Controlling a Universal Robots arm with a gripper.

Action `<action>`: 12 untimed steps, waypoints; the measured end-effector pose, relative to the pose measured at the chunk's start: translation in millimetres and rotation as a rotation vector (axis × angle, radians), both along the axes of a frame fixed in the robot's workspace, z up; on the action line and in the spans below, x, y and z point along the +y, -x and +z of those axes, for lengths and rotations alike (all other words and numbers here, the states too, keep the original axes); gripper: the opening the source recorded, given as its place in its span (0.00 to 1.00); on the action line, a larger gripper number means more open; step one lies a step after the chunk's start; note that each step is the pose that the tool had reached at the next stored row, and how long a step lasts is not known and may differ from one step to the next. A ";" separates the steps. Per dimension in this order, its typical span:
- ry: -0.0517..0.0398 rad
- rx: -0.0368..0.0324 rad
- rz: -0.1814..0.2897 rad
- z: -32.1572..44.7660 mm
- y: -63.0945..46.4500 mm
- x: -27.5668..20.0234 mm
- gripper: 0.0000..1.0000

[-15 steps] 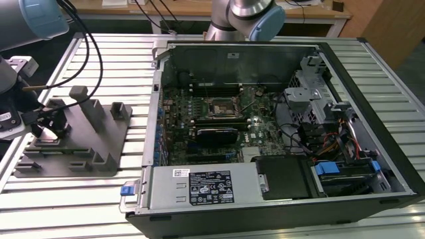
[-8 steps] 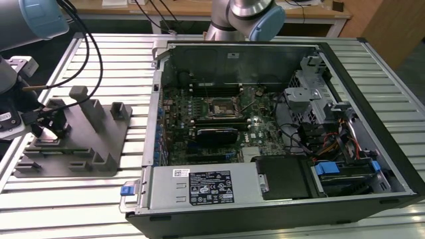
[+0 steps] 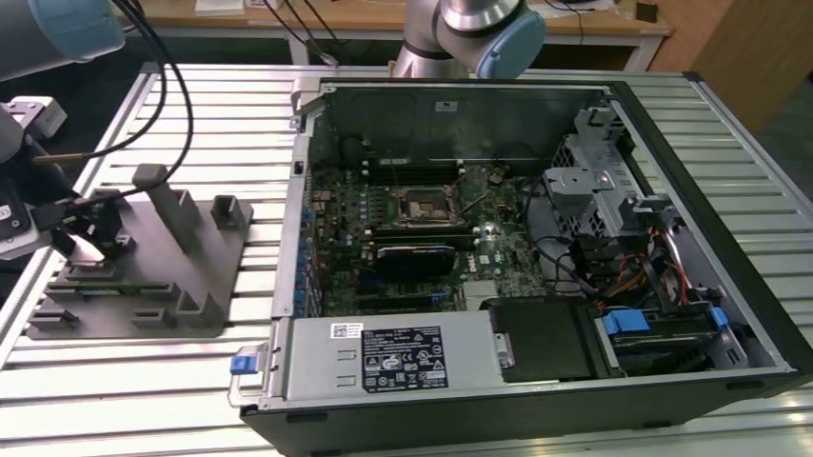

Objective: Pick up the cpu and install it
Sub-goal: 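Pick up the cpu and move it towards the insertion slot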

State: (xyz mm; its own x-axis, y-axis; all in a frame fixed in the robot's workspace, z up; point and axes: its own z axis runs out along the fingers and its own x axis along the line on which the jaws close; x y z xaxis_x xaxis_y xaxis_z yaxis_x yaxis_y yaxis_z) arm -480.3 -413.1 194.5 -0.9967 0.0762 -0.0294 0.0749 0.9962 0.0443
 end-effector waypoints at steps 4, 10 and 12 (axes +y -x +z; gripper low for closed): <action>0.0000 0.0001 0.000 8.4 0.0 0.0 0.55; -0.0001 -0.0006 0.000 23.3 0.0 0.0 0.55; -0.0001 -0.0012 0.000 29.1 0.0 0.0 0.55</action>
